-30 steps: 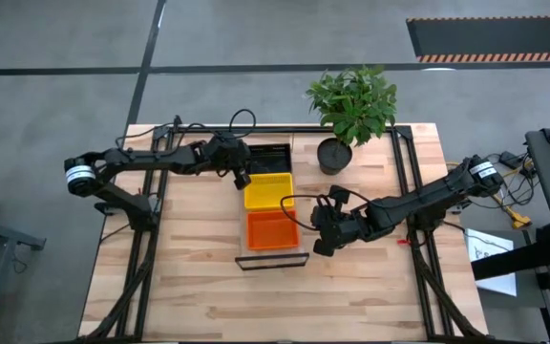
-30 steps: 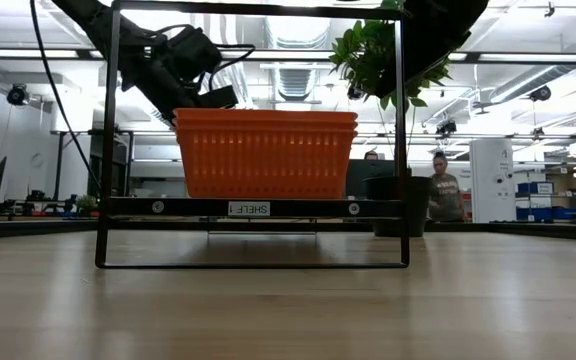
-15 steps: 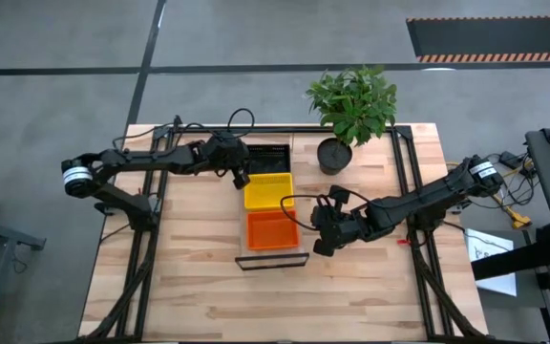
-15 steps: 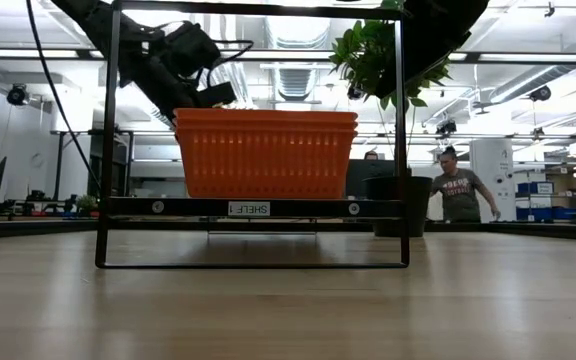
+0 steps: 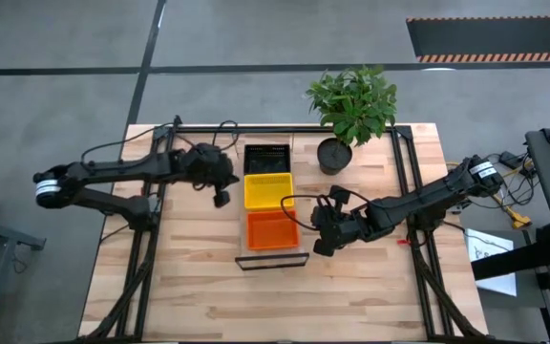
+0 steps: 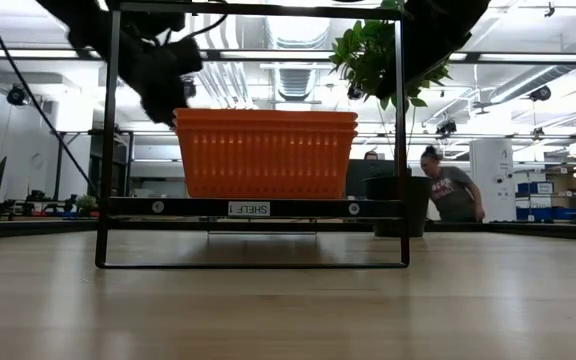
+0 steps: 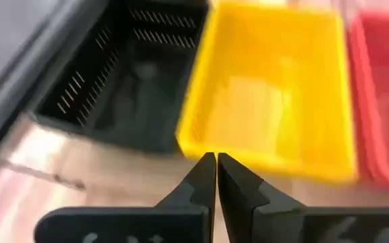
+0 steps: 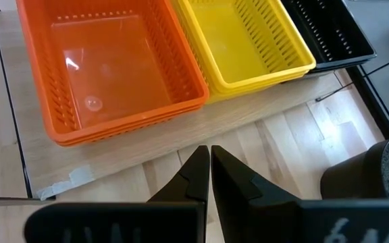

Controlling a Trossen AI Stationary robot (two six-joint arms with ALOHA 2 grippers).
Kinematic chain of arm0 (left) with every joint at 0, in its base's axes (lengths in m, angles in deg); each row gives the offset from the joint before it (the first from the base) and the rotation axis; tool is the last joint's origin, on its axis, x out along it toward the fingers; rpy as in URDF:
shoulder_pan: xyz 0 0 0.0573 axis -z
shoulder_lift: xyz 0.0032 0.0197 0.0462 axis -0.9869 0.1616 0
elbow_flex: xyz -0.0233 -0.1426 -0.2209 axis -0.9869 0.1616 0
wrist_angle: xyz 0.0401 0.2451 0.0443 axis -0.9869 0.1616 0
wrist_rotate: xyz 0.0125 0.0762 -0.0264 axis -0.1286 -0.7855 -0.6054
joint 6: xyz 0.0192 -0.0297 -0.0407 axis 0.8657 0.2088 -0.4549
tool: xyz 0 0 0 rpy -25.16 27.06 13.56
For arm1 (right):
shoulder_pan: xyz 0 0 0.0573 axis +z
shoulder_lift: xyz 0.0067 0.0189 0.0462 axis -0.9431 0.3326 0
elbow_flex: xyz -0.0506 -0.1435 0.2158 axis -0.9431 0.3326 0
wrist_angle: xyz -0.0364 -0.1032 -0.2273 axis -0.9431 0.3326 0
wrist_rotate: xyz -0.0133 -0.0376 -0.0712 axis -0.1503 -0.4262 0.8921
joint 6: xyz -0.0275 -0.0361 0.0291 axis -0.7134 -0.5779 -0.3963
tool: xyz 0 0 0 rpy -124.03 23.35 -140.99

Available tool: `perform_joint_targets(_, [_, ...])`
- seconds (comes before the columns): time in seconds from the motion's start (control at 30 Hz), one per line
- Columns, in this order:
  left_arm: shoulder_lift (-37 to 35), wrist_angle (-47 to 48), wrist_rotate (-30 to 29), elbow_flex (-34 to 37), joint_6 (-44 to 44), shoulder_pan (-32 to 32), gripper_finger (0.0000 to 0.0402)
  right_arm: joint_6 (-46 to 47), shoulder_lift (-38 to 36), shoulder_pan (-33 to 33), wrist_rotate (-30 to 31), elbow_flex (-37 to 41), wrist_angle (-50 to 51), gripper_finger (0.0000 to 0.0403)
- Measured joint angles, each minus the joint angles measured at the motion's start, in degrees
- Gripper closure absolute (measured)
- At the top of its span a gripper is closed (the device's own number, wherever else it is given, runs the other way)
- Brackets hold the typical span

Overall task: Stack baskets on shelf by color
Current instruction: Adjust the bins on the shelf

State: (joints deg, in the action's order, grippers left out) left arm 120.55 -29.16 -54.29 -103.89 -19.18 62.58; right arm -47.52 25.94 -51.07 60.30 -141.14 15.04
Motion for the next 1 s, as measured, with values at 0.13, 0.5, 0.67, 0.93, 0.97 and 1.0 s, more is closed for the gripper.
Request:
perform_joint_targets(0.13, [-3.5, 7.8, 0.1, 1.7, -0.9, 1.9, 0.0402, 0.5, 0.0, 0.6, 0.0, 0.4, 0.1, 0.0394])
perform_joint_targets(0.5, [-4.5, -1.0, 3.7, 9.7, -7.2, 3.0, 0.0402, 0.6, 0.0, 2.6, 0.6, 0.5, 0.0, 0.0394])
perform_joint_targets(0.67, [-3.1, -7.5, 5.9, 10.5, -7.2, 3.9, 0.0402, 0.8, 0.0, 2.6, 0.8, 0.5, 0.0, 0.0394])
perform_joint_targets(0.93, [0.0, -10.9, 6.2, 10.4, -7.0, 4.4, 0.0402, 0.8, 0.0, 2.6, 1.0, 0.5, 0.0, 0.0394])
perform_joint_targets(0.97, [0.5, -11.1, 6.2, 10.4, -7.0, 4.4, 0.0402, 0.8, 0.0, 2.6, 1.0, 0.5, -0.1, 0.0394])
perform_joint_targets(1.0, [0.9, -11.3, 6.2, 10.4, -7.0, 4.4, 0.0402, 0.8, 0.0, 2.6, 1.0, 0.5, 0.0, 0.0394])
